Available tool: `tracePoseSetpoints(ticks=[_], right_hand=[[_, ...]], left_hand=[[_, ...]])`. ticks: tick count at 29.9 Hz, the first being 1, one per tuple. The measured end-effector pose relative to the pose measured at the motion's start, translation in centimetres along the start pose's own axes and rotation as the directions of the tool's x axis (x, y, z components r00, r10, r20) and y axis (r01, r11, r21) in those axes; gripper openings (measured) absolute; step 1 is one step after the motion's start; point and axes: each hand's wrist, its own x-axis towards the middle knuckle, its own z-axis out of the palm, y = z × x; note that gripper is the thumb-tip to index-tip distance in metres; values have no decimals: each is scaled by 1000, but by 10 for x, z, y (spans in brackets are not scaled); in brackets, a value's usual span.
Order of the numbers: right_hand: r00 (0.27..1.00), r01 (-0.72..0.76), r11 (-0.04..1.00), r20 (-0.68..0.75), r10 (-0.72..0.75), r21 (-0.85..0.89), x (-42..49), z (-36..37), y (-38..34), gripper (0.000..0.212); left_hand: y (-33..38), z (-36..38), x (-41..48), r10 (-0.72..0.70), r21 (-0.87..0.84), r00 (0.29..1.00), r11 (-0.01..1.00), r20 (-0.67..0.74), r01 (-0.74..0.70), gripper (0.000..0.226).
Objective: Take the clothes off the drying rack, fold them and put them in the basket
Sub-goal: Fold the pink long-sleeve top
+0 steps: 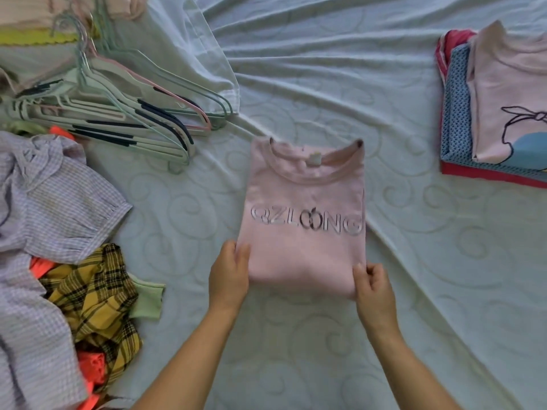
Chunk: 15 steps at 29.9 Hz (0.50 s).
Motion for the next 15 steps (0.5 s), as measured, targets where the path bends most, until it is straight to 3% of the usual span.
tracePoseSetpoints(ticks=[3,5,8,10,12,15], right_hand=[[982,-179,981,42,183,-73,-51,0,44,38],[979,-198,972,23,203,-127,-64,2,63,49],[975,-214,975,-68,211,-50,-60,3,57,32],[952,-303,953,-48,304,25,-53,7,51,36],[932,-362,931,25,361,42,-48,12,45,35],[864,-489,864,199,462,121,-44,7,33,33]], left_hand=[[-40,-3,-58,-113,6,993,994,39,113,35],[-66,1,-82,-150,27,985,989,80,148,37],[-79,3,-78,-116,48,993,992,34,115,38],[-67,5,-62,-237,-41,970,970,61,239,37],[-54,9,-45,-343,-138,918,918,199,373,46],[-38,3,-25,-406,-242,797,803,447,544,76]])
